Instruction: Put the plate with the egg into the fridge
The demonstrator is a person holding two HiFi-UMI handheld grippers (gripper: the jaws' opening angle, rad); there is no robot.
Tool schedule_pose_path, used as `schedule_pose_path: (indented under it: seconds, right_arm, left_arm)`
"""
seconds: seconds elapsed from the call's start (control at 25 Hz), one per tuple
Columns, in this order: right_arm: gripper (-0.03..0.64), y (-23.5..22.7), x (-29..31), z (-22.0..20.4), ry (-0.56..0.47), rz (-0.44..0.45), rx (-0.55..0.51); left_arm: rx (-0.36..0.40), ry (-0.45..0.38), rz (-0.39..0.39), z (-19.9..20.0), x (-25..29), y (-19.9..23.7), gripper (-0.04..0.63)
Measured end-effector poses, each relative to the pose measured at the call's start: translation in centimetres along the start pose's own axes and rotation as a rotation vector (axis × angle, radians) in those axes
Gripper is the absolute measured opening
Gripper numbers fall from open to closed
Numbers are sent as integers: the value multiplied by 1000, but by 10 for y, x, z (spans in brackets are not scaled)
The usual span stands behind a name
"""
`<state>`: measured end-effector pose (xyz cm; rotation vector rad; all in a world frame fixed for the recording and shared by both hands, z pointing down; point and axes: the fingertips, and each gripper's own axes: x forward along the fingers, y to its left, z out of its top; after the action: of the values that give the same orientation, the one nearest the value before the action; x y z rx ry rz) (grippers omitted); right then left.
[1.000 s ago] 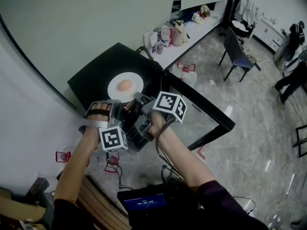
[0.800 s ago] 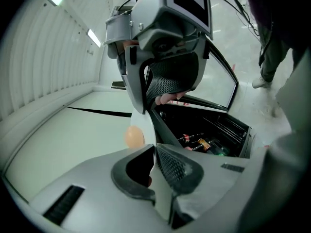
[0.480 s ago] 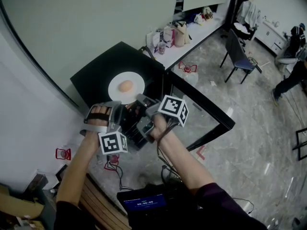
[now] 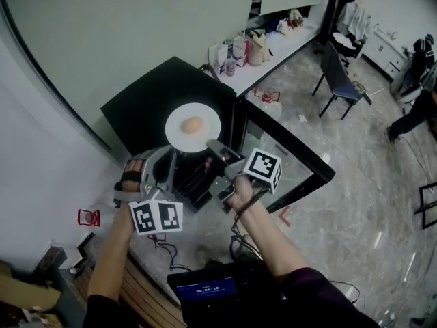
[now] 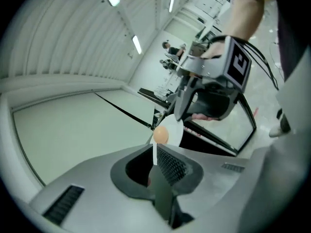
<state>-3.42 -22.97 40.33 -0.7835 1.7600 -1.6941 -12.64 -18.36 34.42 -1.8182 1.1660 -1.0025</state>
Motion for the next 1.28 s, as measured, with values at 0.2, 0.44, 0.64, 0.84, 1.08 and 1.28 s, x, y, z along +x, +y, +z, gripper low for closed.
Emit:
schedule_pose_path:
  seconds: [0.2,0.44,0.64,0.84,1.08,1.28]
  right_arm:
    - [11,-14,-39,9,-58,1,-34]
    - [12,-65,-114,11,-141,-99,-67]
    - [12,-131,-135,0,-164,-153,-50]
    - [12,-186,-111,-12,-108,-155,-42]
    - [11,-245,-58,-6,-31,-193,-33]
    - [12,-293,-17,-3,32,-182,4]
  left_arm:
    - [-318,-64,-26,7,-19,-10,17]
    - [-611,-41,-132,-5,-46,-71,17]
    - [-736,-12,-198,-13,-58,-103,17]
    - [-801,2,-177,-25,-51,-107,17]
    - [-949,101,-166,-53,-43,-117,15]
    - [-1032,184,-138,-70,-30,-132,11]
